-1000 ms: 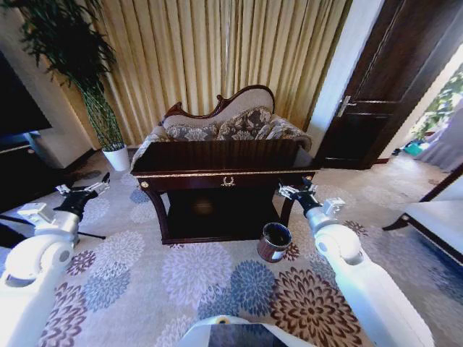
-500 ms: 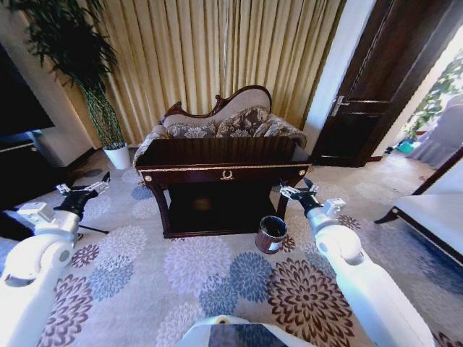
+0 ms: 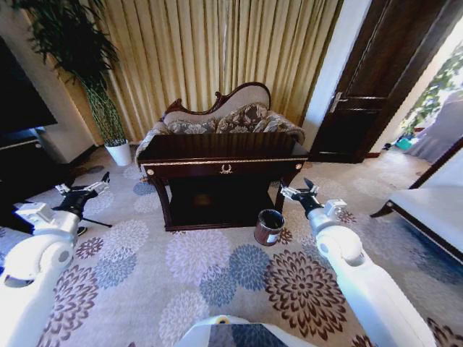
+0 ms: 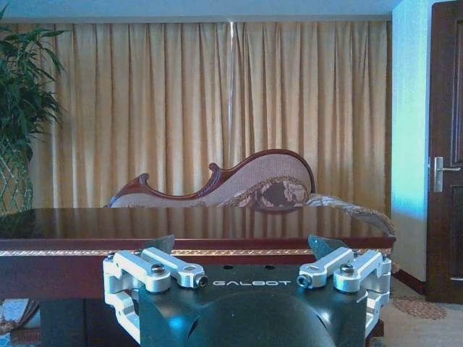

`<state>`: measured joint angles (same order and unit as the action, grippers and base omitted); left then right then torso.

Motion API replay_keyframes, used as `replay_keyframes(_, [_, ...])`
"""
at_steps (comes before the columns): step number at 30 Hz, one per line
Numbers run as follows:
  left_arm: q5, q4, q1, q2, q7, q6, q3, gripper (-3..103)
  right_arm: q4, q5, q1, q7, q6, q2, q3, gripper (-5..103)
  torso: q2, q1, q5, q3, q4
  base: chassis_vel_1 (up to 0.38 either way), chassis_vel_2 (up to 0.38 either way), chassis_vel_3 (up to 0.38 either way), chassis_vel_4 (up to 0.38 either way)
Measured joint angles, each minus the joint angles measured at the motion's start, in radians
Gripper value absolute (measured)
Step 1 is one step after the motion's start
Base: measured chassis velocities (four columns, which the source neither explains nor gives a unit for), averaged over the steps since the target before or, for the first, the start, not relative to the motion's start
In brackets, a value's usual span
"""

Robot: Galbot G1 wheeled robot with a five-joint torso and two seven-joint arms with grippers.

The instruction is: Move to the front of the table and place the trash on the table into the trash bin.

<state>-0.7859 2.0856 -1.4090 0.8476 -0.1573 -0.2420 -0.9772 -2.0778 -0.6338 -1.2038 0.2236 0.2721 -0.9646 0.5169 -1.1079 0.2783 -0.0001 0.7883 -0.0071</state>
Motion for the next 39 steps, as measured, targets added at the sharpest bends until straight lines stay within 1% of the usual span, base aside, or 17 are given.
replay_keyframes(32, [-0.001,-0.004,0.002,0.0,0.002,0.011,0.004,100,0.012,0.002,0.002,0.0,-0.002,0.001,-0.002,100,0.0,0.0,0.0002,0.0,-0.0002,0.11,-0.118,-0.119,0.117])
replay_keyframes(35, [-0.001,-0.004,0.002,0.001,0.002,0.012,0.005,100,0.012,0.002,0.003,0.0,-0.002,0.001,-0.003,100,0.0,0.0,-0.0001,0.0,0.0003,0.107,-0.118,-0.087,0.136])
replay_keyframes(39, [0.0,-0.004,0.002,0.002,0.002,0.013,0.005,100,0.013,0.002,0.004,0.0,-0.004,0.001,-0.007,100,0.0,0.0,-0.0001,0.0,0.0001,0.121,-0.122,-0.106,0.122])
